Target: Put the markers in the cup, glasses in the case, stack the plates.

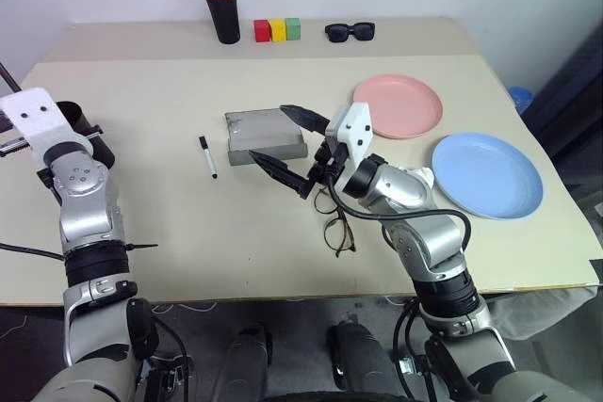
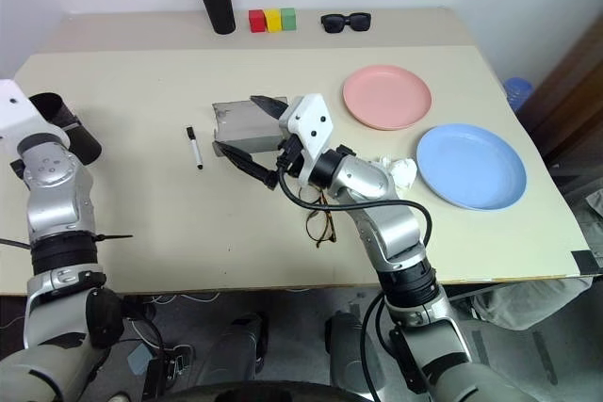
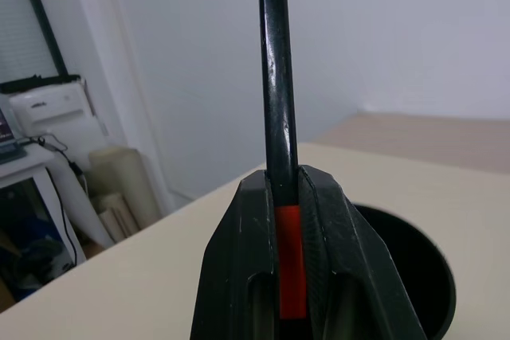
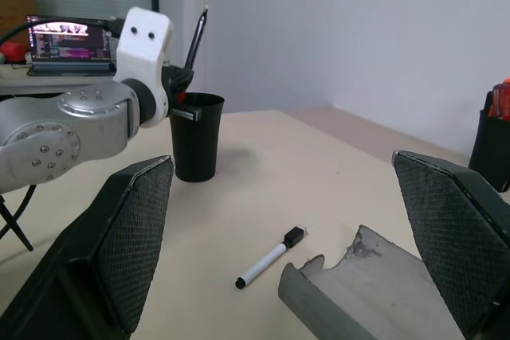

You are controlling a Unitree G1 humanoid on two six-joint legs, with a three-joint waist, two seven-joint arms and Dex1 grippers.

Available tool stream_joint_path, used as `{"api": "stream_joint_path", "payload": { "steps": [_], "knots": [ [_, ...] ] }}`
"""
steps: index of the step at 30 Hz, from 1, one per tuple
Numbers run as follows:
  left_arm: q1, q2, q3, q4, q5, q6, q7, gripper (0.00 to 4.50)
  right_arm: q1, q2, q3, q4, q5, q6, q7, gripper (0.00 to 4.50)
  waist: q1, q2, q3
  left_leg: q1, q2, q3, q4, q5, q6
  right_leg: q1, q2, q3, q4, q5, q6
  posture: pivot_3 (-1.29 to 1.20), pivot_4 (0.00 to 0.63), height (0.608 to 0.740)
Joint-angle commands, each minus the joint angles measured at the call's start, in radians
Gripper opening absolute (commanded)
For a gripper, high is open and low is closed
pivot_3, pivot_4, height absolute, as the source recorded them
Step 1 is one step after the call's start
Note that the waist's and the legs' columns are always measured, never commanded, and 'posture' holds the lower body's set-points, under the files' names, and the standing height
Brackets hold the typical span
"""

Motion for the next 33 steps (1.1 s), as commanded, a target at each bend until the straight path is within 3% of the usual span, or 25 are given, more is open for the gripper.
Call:
{"api": "stream_joint_path", "payload": {
  "steps": [1, 2, 8, 21, 25, 28, 30, 33],
  "knots": [
    [-0.021, 0.013, 0.009, -0.012, -0.004, -0.024, 0.009, 0.04, -0.002, 0.001, -0.006, -0.051, 0.019, -0.002, 0.0, 4.5, 0.0, 0.0, 0.0, 0.0, 0.0, 0.0, 0.0, 0.0, 0.0, 0.0, 0.0, 0.0, 0.0, 0.0, 0.0, 0.0, 0.15, 0.74],
    [-0.022, 0.011, 0.011, -0.011, -0.01, -0.026, 0.008, 0.04, -0.002, 0.0, -0.006, -0.052, 0.02, -0.001, 0.0, 4.5, 0.0, 0.0, 0.0, 0.0, 0.0, 0.0, 0.0, 0.0, 0.0, 0.0, 0.0, 0.0, 0.0, 0.0, 0.0, 0.0, 0.15, 0.74],
    [-0.025, 0.009, 0.006, -0.015, 0.007, -0.022, 0.042, 2.7, -0.001, -0.005, -0.004, -0.051, 0.026, -0.002, 0.002, 4.5, 0.0, 0.0, 0.0, 0.0, 0.0, 0.0, 0.0, 0.0, 0.0, 0.0, 0.0, 0.0, 0.0, 0.0, 0.0, 0.0, 0.15, 0.74],
    [-0.039, -0.014, -0.003, -0.068, -0.024, -0.033, 0.03, 2.7, -0.005, -0.007, -0.003, -0.047, 0.028, -0.003, 0.009, 4.5, 0.0, 0.0, 0.0, 0.0, 0.0, 0.0, 0.0, 0.0, 0.0, 0.0, 0.0, 0.0, 0.0, 0.0, 0.0, 0.0, 0.15, 0.74],
    [-0.07, -0.035, -0.064, -0.21, -0.147, 0.069, -0.169, 2.7, -0.008, -0.019, -0.017, -0.044, 0.03, -0.002, 0.01, 4.5, 0.006, -0.001, 0.0, 0.0, 0.0, 0.0, 0.0, 0.0, 0.0, 0.0, 0.0, 0.0, 0.0, 0.0, 0.0, 0.0, 0.15, 0.74],
    [-0.074, -0.034, -0.13, -0.309, -0.192, 0.273, -0.262, 3.53, -0.013, -0.036, -0.045, -0.033, 0.036, -0.002, 0.005, 4.5, 0.003, -0.001, 0.0, -0.001, 0.0, 0.0, 0.0, 0.0, 0.0, 0.001, 0.0, 0.0, -0.001, 0.0, 0.0, 0.0, 0.15, 0.74],
    [-0.074, -0.042, -0.169, -0.355, -0.187, 0.45, -0.259, 4.47, -0.019, -0.055, -0.068, -0.024, 0.038, -0.004, 0.005, 4.5, 0.0, -0.001, 0.0, 0.0, 0.0, 0.0, 0.0, 0.0, 0.0, 0.001, 0.0, 0.0, 0.0, 0.0, 0.0, 0.0, 0.15, 0.74],
    [-0.102, -0.097, -0.176, -0.368, -0.168, 0.737, -0.17, 4.47, -0.028, -0.096, -0.106, -0.012, 0.039, -0.005, 0.012, 4.5, -0.004, 0.0, 0.0, 0.001, 0.0, 0.0, 0.0, 0.0, 0.0, 0.001, 0.0, 0.0, 0.0, 0.0, 0.0, 0.0, 0.15, 0.74]
  ]
}}
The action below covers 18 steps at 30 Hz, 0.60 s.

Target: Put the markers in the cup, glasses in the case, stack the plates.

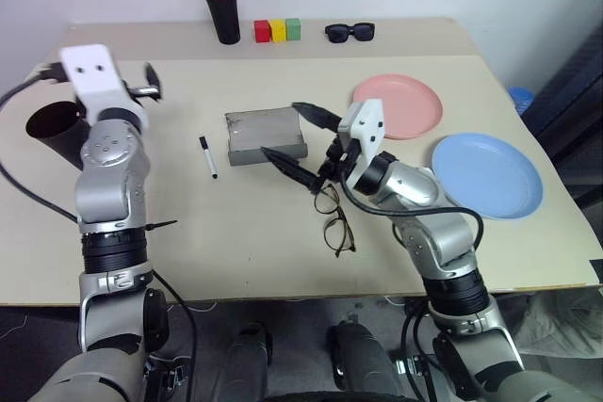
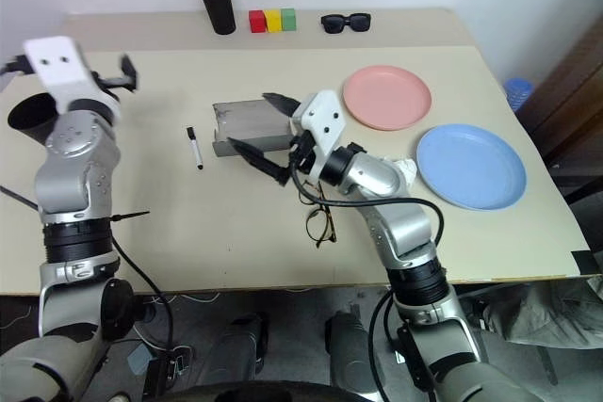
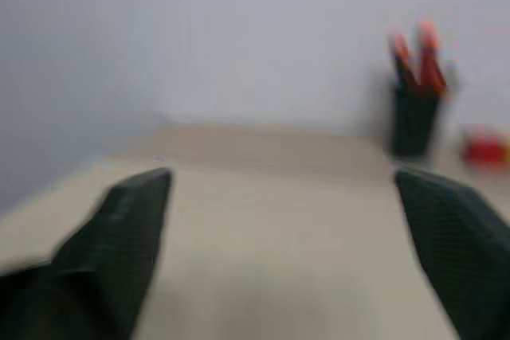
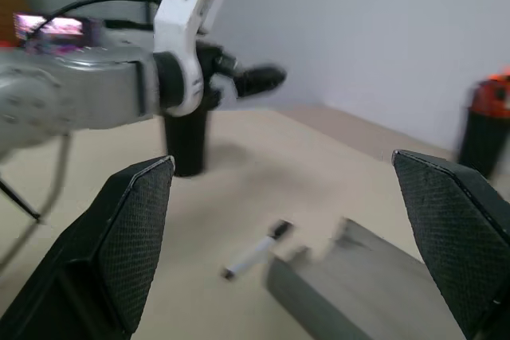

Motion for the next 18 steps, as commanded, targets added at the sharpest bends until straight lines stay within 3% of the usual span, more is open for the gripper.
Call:
{"api": "stream_joint_path", "payload": {
  "steps": [1, 8, 13, 18],
  "knots": [
    [-0.033, -0.04, 0.0, -0.031, 0.005, 0.288, 0.064, 4.47, -0.029, -0.032, -0.053, -0.013, 0.016, -0.007, 0.006, 4.5, -0.003, 0.0, 0.0, 0.0, 0.0, 0.0, 0.0, 0.0, 0.0, 0.0, 0.0, 0.0, 0.0, 0.0, 0.0, 0.0, 0.15, 0.74],
    [-0.155, -0.118, 0.007, 0.086, 0.03, 0.623, 0.125, 4.47, -0.005, -0.108, -0.082, -0.025, 0.032, 0.003, 0.05, 4.5, 0.002, 0.0, 0.0, 0.0, 0.0, 0.0, 0.0, 0.0, 0.0, -0.001, 0.0, 0.0, 0.0, 0.0, 0.0, 0.0, 0.15, 0.74],
    [-0.213, -0.16, -0.004, 0.152, 0.046, 0.665, 0.121, 4.47, 0.034, -0.146, -0.072, -0.047, 0.043, 0.01, 0.086, 4.5, 0.003, 0.0, 0.0, -0.001, 0.0, 0.0, 0.0, 0.0, 0.0, 0.0, 0.0, 0.0, -0.001, 0.0, 0.0, 0.0, 0.15, 0.74],
    [-0.256, -0.216, 0.066, 0.219, 0.035, 0.685, 0.138, 4.47, 0.068, -0.185, -0.061, -0.053, 0.033, 0.002, 0.121, 4.5, 0.003, 0.0, 0.0, -0.001, 0.0, 0.0, 0.0, 0.0, 0.0, 0.0, 0.0, 0.0, -0.001, 0.0, 0.0, 0.0, 0.15, 0.74]
  ]
}}
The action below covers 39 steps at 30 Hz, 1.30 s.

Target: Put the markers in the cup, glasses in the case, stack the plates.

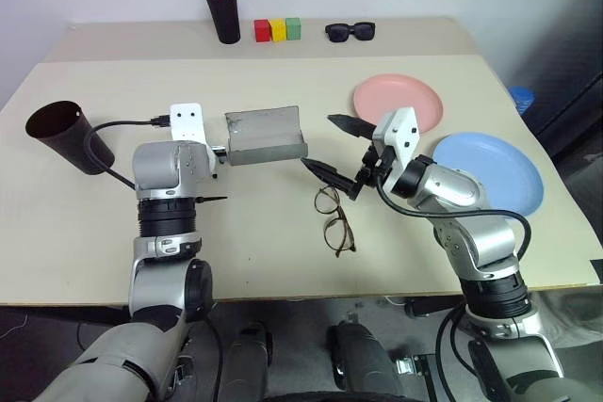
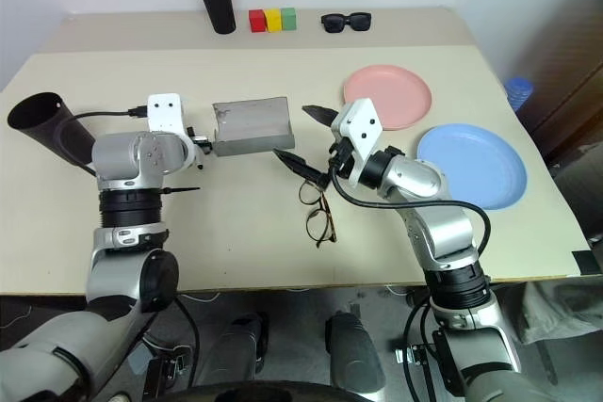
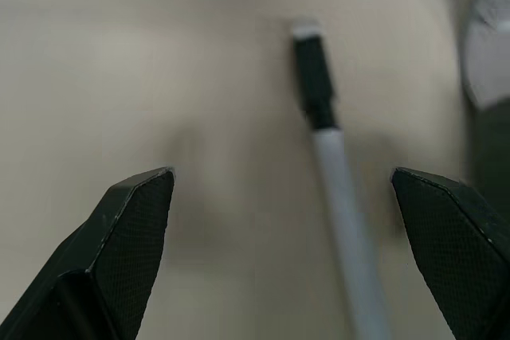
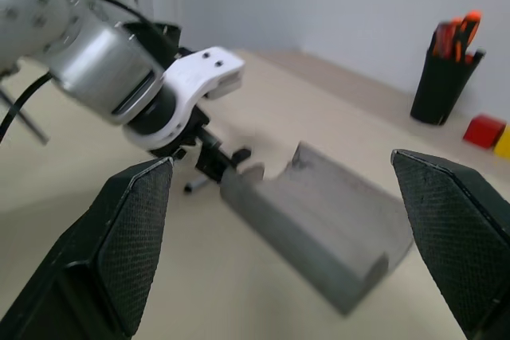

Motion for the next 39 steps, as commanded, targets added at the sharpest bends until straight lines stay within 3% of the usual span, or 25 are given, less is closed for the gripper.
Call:
{"api": "stream_joint_path", "payload": {
  "steps": [1, 5, 8, 15, 18, 23, 27, 34, 39],
  "knots": [
    [-0.044, -0.02, 0.054, 0.026, 0.008, 0.024, 0.015, 4.47, 0.006, -0.021, -0.005, -0.049, 0.006, -0.016, 0.023, 4.5, -0.001, 0.0, 0.0, 0.0, 0.0, 0.0, 0.0, 0.0, 0.0, 0.0, 0.0, 0.0, 0.0, 0.0, 0.0, 0.0, 0.15, 0.74],
    [-0.061, -0.042, 0.117, 0.048, 0.005, 0.073, 0.025, 4.47, 0.014, -0.027, -0.006, -0.049, 0.002, -0.019, 0.027, 4.5, 0.0, 0.0, 0.0, 0.0, 0.0, 0.0, 0.0, 0.0, 0.0, 0.0, 0.0, 0.0, 0.0, 0.0, 0.0, 0.0, 0.15, 0.74],
    [-0.064, -0.053, 0.136, 0.047, 0.022, 0.092, 0.044, 3.66, 0.016, -0.026, -0.004, -0.047, -0.002, -0.021, 0.027, 4.5, 0.001, 0.0, 0.0, 0.0, 0.0, 0.0, 0.0, 0.0, 0.0, 0.0, 0.0, 0.0, 0.0, 0.0, 0.0, 0.0, 0.15, 0.74],
    [-0.068, -0.07, 0.164, 0.028, 0.046, 0.078, 0.07, 0.1, 0.019, -0.021, 0.006, -0.045, -0.006, -0.025, 0.033, 4.5, -0.001, 0.0, 0.0, 0.001, 0.0, 0.0, 0.0, 0.0, 0.0, 0.001, 0.0, 0.0, 0.0, 0.0, 0.0, 0.0, 0.15, 0.74],
    [-0.059, -0.091, 0.193, -0.031, 0.051, -0.07, 0.107, 0.03, 0.016, -0.02, 0.01, -0.042, -0.005, -0.025, 0.039, 4.5, 0.001, 0.0, 0.0, 0.001, 0.0, 0.0, 0.0, 0.0, 0.0, 0.001, 0.0, 0.0, 0.0, 0.0, 0.0, 0.0, 0.15, 0.74],
    [0.016, -0.073, 0.161, -0.128, 0.032, -0.56, 0.029, 0.03, 0.011, -0.016, 0.015, -0.044, 0.001, -0.021, 0.051, 4.5, 0.001, 0.0, 0.0, 0.0, 0.0, 0.0, 0.0, 0.002, -0.004, -0.001, 0.0, 0.0, 0.0, 0.0, 0.0, 0.0, 0.15, 0.74],
    [0.063, 0.032, 0.145, -0.208, 0.081, -0.897, -0.021, 0.03, -0.002, 0.014, 0.023, -0.052, 0.019, -0.016, 0.046, 4.5, 0.0, 0.0, 0.0, 0.0, 0.0, 0.001, 0.0, 0.002, -0.004, -0.001, 0.0, 0.0, -0.001, 0.0, 0.0, 0.0, 0.15, 0.74],
    [0.131, 0.2, 0.159, -0.091, 0.256, -1.087, 0.178, 0.03, -0.015, 0.109, 0.055, -0.081, 0.059, 0.028, 0.004, 4.5, 0.004, 0.0, 0.0, 0.0, 0.0, 0.001, 0.0, 0.0, -0.001, 0.0, 0.0, 0.001, -0.001, 0.0, 0.0, 0.0, 0.15, 0.74],
    [0.157, 0.268, 0.168, 0.005, 0.259, -1.161, 0.198, 0.03, -0.015, 0.156, 0.074, -0.096, 0.073, 0.049, -0.023, 4.5, 0.008, -0.001, 0.0, 0.0, 0.0, 0.0, 0.0, 0.0, -0.001, 0.0, 0.0, 0.0, -0.001, 0.0, 0.0, 0.0, 0.15, 0.74]
  ]
}}
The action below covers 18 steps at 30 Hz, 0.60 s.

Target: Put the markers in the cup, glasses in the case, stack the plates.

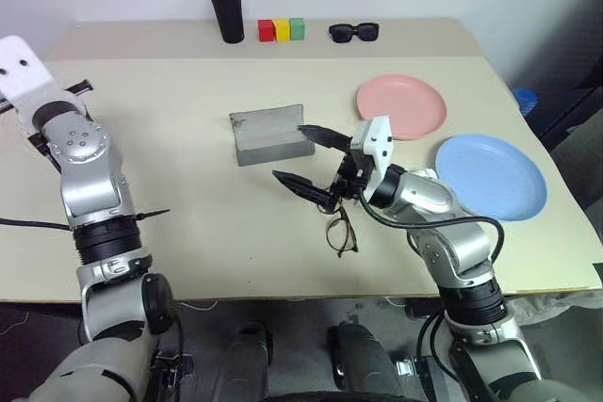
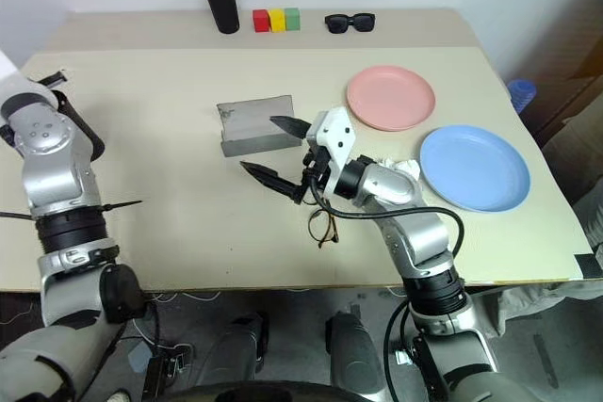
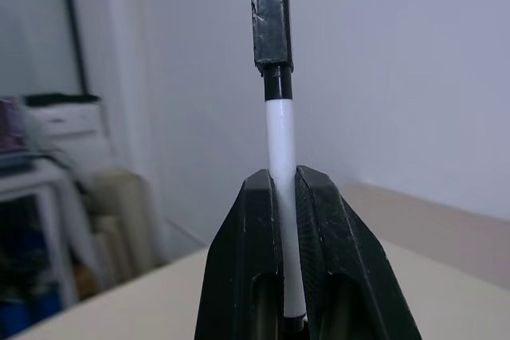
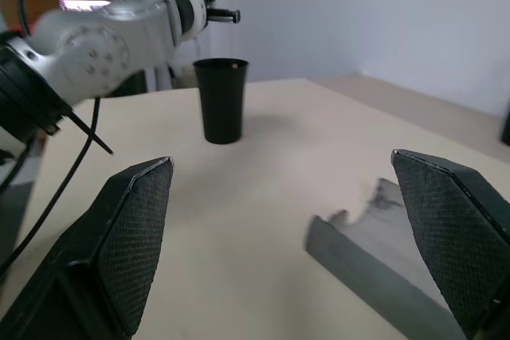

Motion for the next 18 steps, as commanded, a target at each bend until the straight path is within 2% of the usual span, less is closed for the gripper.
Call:
{"api": "stream_joint_path", "payload": {
  "steps": [1, 8, 18],
  "knots": [
    [0.001, 0.041, 0.007, 0.035, 0.014, -0.054, 0.019, 0.03, -0.013, 0.019, 0.009, -0.062, 0.025, 0.005, -0.014, 4.5, 0.0, 0.0, 0.0, 0.0, 0.0, 0.0, 0.0, 0.0, 0.0, 0.0, 0.0, 0.0, 0.0, 0.0, 0.0, 0.0, 0.15, 0.74],
    [0.011, 0.061, -0.009, 0.124, -0.015, -0.088, -0.019, 0.03, -0.012, 0.022, 0.016, -0.068, 0.031, 0.015, -0.014, 4.5, -0.004, 0.0, 0.0, 0.0, 0.0, 0.0, 0.0, 0.0, 0.0, 0.0, 0.0, 0.0, 0.0, 0.0, 0.0, 0.0, 0.15, 0.74],
    [0.05, 0.036, -0.006, 0.135, -0.032, -0.082, 0.003, 0.03, -0.006, 0.019, 0.012, -0.078, 0.035, 0.019, -0.016, 4.5, -0.007, 0.0, 0.0, 0.0, 0.0, 0.0, 0.0, 0.0, 0.0, -0.001, 0.0, 0.0, 0.001, 0.0, 0.0, 0.0, 0.15, 0.74]
  ]
}}
